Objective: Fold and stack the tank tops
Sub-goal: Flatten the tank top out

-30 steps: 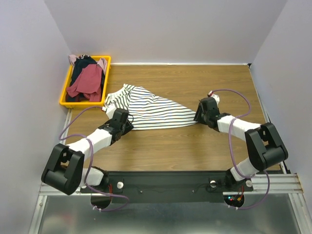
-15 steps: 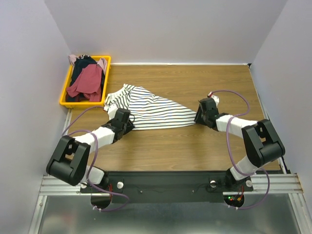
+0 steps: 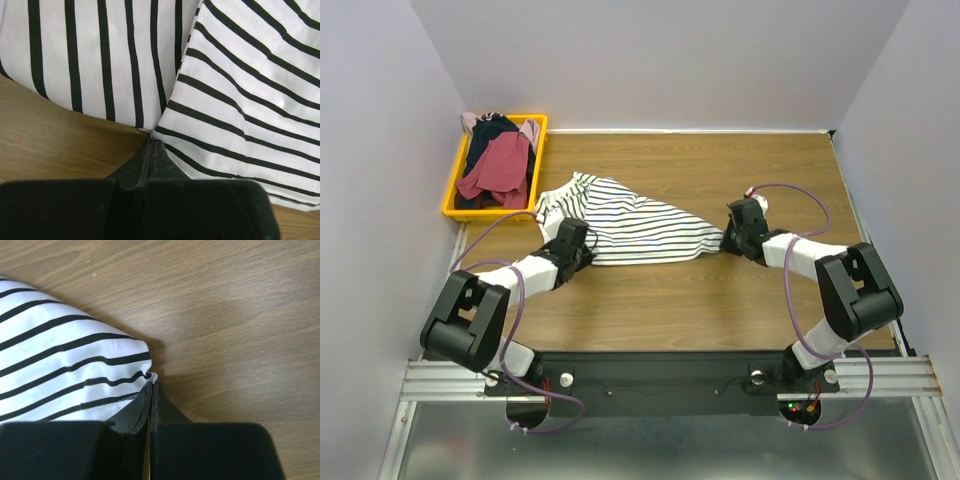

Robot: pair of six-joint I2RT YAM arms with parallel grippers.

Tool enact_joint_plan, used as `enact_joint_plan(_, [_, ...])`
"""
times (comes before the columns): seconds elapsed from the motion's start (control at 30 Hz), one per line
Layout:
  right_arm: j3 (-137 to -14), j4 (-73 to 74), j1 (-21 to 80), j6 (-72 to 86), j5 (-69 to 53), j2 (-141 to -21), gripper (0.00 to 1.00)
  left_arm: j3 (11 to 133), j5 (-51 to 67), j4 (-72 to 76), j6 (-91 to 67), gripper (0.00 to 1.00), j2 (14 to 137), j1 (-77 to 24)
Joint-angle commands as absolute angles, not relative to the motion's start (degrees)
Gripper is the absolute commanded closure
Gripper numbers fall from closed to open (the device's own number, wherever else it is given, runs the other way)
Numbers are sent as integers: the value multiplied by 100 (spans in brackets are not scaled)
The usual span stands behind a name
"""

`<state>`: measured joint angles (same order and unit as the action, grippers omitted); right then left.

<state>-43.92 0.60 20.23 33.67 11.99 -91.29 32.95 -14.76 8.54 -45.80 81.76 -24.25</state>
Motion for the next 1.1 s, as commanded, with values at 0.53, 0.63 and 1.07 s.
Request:
enact_joint_plan(0.53, [-8453, 2434, 1916, 3050, 1238, -6909, 100, 8470, -923, -1801, -3384, 100, 5985, -2408])
enact_joint_plan(0.63, [-9225, 2610, 1907, 2918, 1362, -6882, 100, 9260, -897, -1907, -3349, 100, 6108, -2408])
enact_joint_plan(1.07, [-10607, 2953, 1907, 2760, 1441, -7662, 100, 9958, -1169, -1565, -3612, 100, 6731, -2399])
